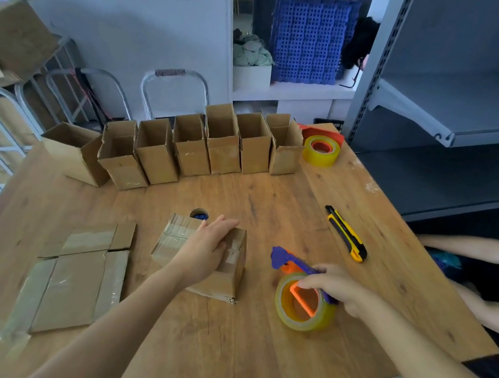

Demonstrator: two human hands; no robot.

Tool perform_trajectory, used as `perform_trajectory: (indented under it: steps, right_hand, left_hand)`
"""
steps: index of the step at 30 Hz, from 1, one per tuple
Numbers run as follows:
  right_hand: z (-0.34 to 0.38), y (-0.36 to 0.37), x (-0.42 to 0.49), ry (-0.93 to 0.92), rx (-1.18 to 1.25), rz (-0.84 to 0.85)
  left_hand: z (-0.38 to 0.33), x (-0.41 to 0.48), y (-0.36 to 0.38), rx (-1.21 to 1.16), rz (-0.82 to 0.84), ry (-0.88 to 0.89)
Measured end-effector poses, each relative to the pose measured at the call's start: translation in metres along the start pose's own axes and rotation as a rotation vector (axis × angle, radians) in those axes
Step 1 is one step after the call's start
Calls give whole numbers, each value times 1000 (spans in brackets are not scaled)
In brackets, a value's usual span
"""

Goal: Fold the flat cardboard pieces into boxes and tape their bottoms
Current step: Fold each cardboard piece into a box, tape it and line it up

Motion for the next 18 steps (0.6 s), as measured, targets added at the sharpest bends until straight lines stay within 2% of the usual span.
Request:
perform_trajectory:
  steps: [5,8,18]
  right_hand:
    - [-25,-6,7,65,78,-13]
    - [-38,-9,10,90,31,-9]
    - [-23,-19,11,-68,-213,-172]
  left_hand:
    - [1,1,0,14,-22,1]
    - [3,2,0,4,-20,-1]
    - [6,3,2,23,7,11]
Point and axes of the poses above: each hand's wrist, its own x-axis towards the middle knuckle, its own y-axis out of the palm, z = x × y, the point moved 9 cm from there along x, towards the middle knuckle, and after that the axes turned 4 degrees about -x, right-handed, at the moved point
